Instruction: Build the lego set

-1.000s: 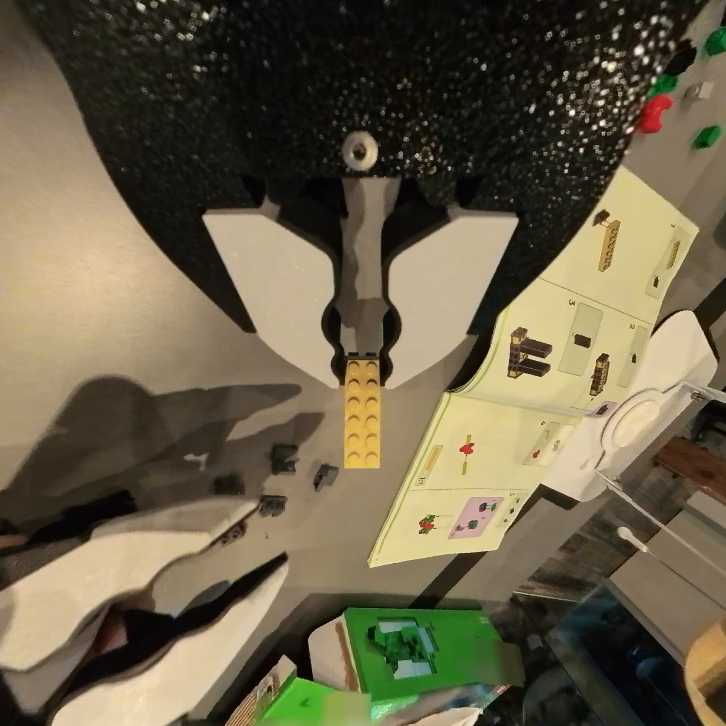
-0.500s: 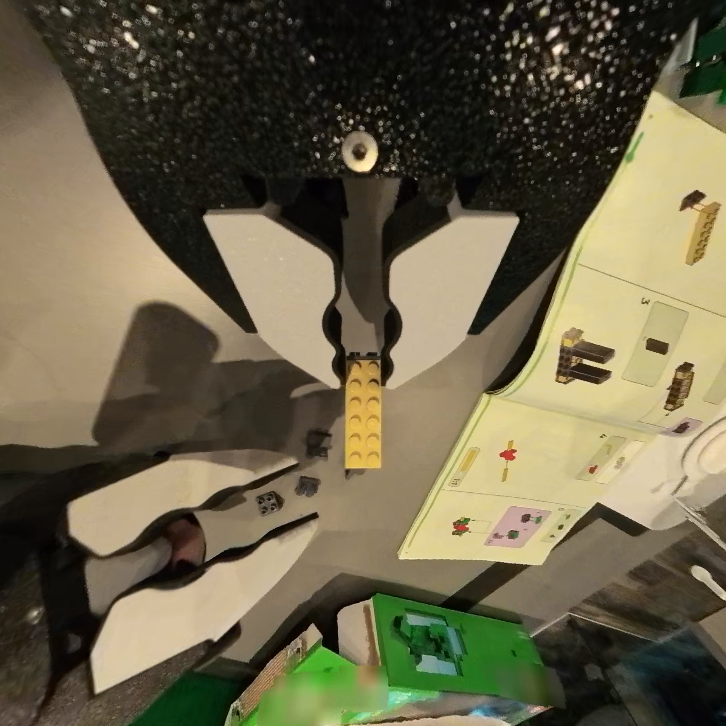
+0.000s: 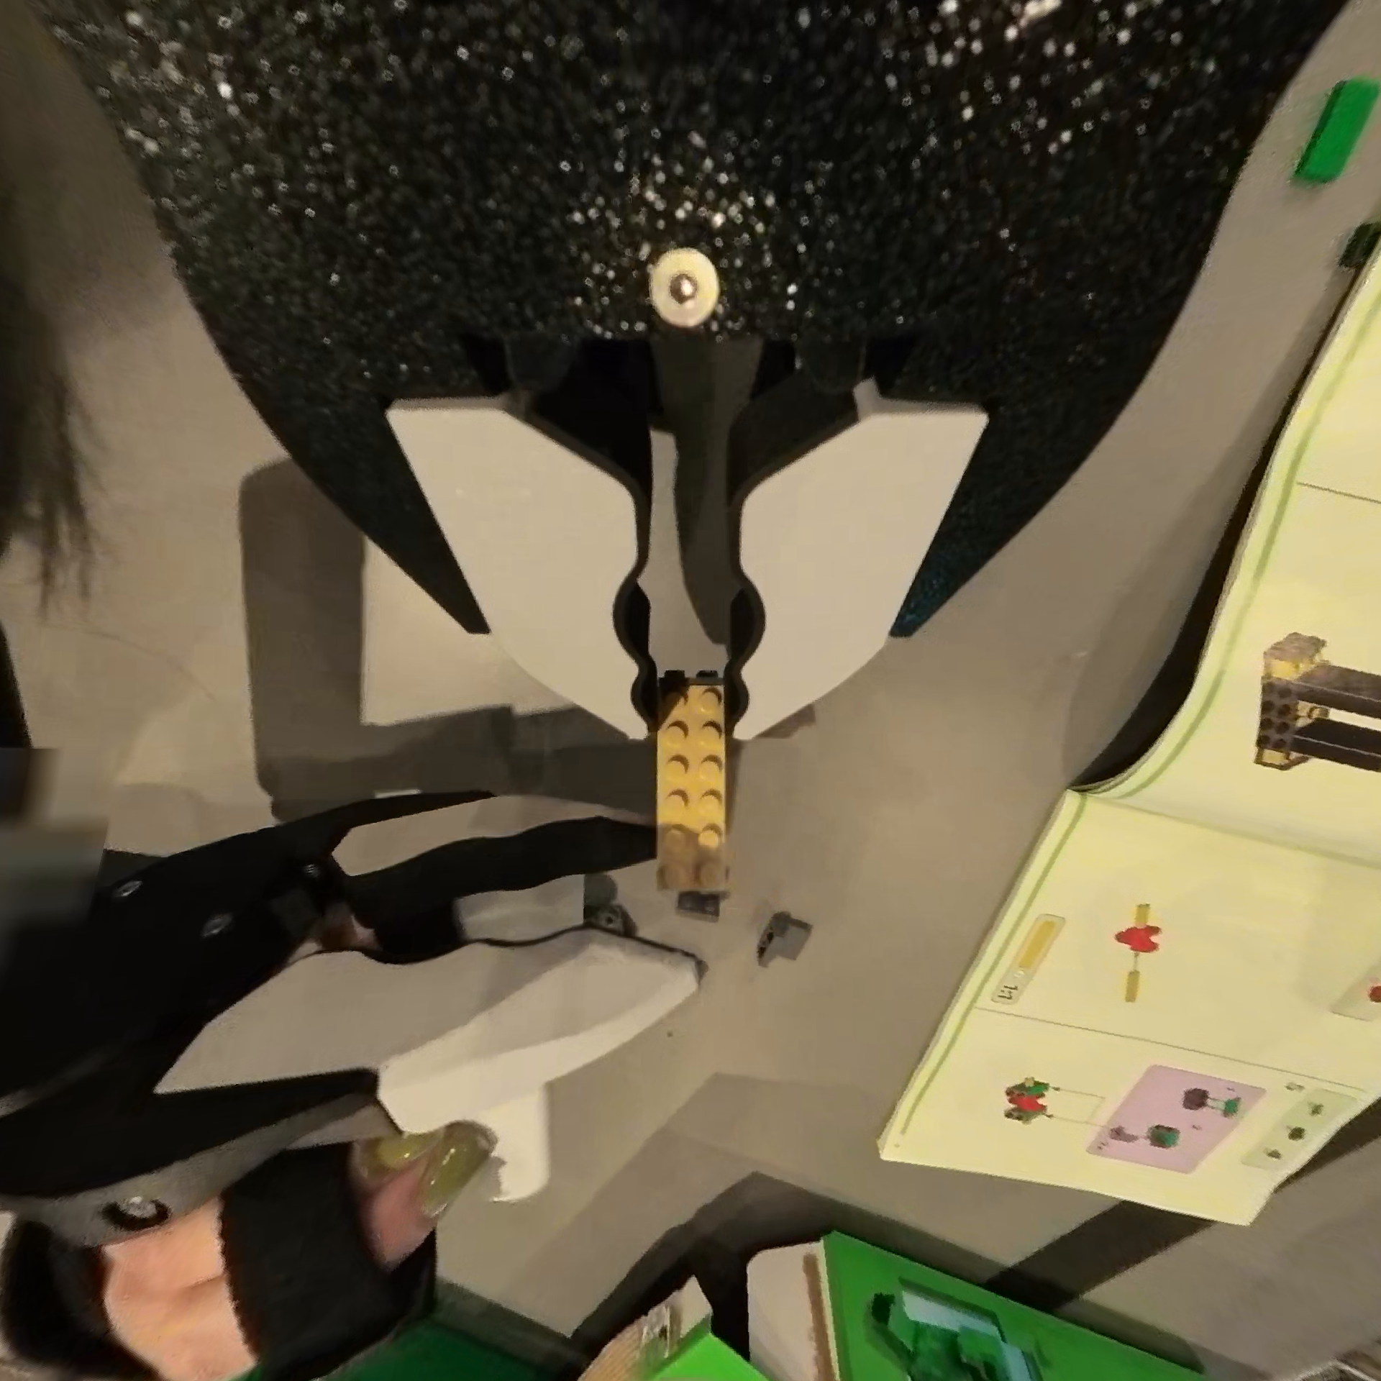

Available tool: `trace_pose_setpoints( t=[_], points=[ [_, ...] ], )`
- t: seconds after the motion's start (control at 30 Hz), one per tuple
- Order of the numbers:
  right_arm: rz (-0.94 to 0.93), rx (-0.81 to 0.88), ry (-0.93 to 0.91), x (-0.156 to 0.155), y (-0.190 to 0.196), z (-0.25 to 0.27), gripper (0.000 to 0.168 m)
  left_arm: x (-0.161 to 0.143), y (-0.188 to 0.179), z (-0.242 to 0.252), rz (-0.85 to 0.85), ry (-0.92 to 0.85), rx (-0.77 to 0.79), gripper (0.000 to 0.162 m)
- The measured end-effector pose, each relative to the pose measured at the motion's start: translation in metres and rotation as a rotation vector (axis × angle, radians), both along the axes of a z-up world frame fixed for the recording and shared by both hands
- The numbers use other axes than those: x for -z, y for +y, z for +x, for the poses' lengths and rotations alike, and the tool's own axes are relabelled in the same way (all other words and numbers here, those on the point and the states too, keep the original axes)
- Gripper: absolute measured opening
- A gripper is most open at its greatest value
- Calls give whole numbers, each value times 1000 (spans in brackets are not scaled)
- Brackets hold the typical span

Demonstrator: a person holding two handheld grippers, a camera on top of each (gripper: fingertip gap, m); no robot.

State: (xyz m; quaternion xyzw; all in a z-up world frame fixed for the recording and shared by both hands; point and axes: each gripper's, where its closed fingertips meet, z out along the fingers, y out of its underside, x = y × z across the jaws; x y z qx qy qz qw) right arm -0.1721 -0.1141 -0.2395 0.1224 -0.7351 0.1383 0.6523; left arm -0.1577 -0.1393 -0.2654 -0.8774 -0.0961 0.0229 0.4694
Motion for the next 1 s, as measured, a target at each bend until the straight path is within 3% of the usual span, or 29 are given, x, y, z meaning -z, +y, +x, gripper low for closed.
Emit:
trace_pose_setpoints(
  t=[0.33,0.47,0.5,0.63,0.77,1.0],
  points=[
    [109,-21,15,15,-5,2,13,-2,3,7,30,-33,44,17],
    [56,-10,-23,13,-1,1,12,-17,5,11,102,16,97,64],
    [43,-5,-46,14,1,0,12,-19,4,11,103,53,116,67],
    [-62,3,-215,19,6,0,12,-26,-1,7,91,332,188,65],
    [-159,-11,-420,25,6,6,12,-14,-1,12,0,601,283,55],
    [-287,-60,-672,29,1,21,12,-9,6,24,35,693,342,34]
  ],
)
